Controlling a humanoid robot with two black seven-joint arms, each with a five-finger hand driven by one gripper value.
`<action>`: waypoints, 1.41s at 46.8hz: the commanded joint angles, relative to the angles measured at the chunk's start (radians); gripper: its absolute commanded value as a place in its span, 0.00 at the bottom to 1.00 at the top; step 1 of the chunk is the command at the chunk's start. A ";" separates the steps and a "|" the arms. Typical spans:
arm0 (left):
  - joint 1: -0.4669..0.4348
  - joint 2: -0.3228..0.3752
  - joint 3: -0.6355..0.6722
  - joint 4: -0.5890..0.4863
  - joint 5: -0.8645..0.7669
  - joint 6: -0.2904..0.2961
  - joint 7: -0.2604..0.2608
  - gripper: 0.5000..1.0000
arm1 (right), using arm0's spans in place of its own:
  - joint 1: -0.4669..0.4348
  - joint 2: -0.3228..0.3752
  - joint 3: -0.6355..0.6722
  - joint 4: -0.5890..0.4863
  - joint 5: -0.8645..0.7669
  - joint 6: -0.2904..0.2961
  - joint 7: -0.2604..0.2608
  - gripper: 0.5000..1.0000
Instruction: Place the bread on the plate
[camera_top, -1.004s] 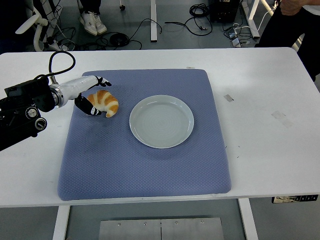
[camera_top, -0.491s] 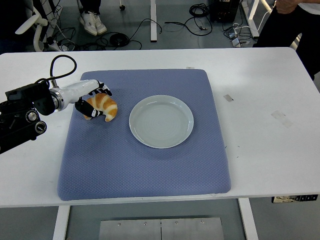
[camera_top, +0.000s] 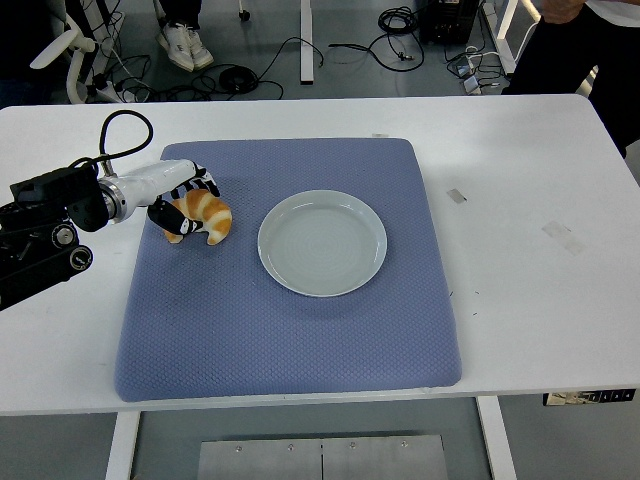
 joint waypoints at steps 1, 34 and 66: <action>0.000 0.000 -0.001 0.000 0.000 0.000 -0.006 0.14 | 0.000 0.000 0.000 0.000 0.000 0.000 0.000 1.00; -0.018 0.012 -0.043 -0.002 -0.098 -0.012 -0.017 0.00 | 0.000 0.000 0.000 0.000 0.000 0.000 0.000 1.00; -0.239 -0.091 0.060 -0.037 -0.163 -0.032 -0.008 0.00 | 0.000 0.000 0.000 0.000 0.000 0.000 0.000 1.00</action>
